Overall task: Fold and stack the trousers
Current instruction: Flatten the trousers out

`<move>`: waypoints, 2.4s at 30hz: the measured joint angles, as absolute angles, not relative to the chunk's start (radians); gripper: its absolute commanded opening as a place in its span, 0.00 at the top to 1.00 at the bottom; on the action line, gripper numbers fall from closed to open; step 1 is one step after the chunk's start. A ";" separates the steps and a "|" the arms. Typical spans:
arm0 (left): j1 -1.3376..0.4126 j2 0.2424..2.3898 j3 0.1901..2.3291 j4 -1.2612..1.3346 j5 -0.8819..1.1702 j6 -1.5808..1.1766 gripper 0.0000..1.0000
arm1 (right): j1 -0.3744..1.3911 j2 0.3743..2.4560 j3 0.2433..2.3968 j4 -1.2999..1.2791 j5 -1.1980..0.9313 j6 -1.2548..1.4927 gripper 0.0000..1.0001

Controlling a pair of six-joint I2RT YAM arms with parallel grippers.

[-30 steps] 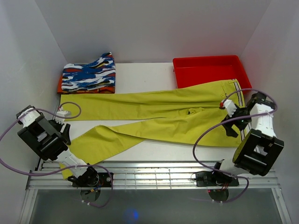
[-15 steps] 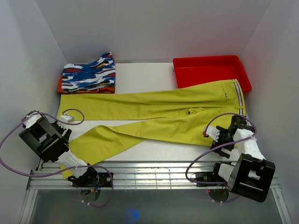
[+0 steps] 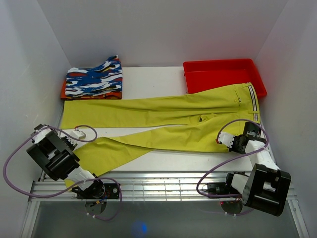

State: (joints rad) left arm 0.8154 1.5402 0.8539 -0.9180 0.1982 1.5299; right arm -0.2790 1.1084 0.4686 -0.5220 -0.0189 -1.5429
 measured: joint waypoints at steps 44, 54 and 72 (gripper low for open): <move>1.158 1.402 1.032 -1.175 0.630 1.896 0.14 | -0.476 1.078 0.665 -0.922 -0.116 -1.793 0.17; 1.048 1.445 1.079 -1.118 0.710 1.647 0.21 | -0.517 1.408 1.071 -1.020 -0.247 -1.562 0.48; 0.881 1.534 0.816 -0.762 0.452 1.332 0.36 | -0.553 1.434 0.743 -0.715 -0.123 -1.419 0.60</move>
State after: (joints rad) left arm 0.8814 1.5337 0.8162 -0.7616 0.4519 1.3319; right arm -0.5533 1.4342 0.7433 -0.7147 -0.1230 -1.4185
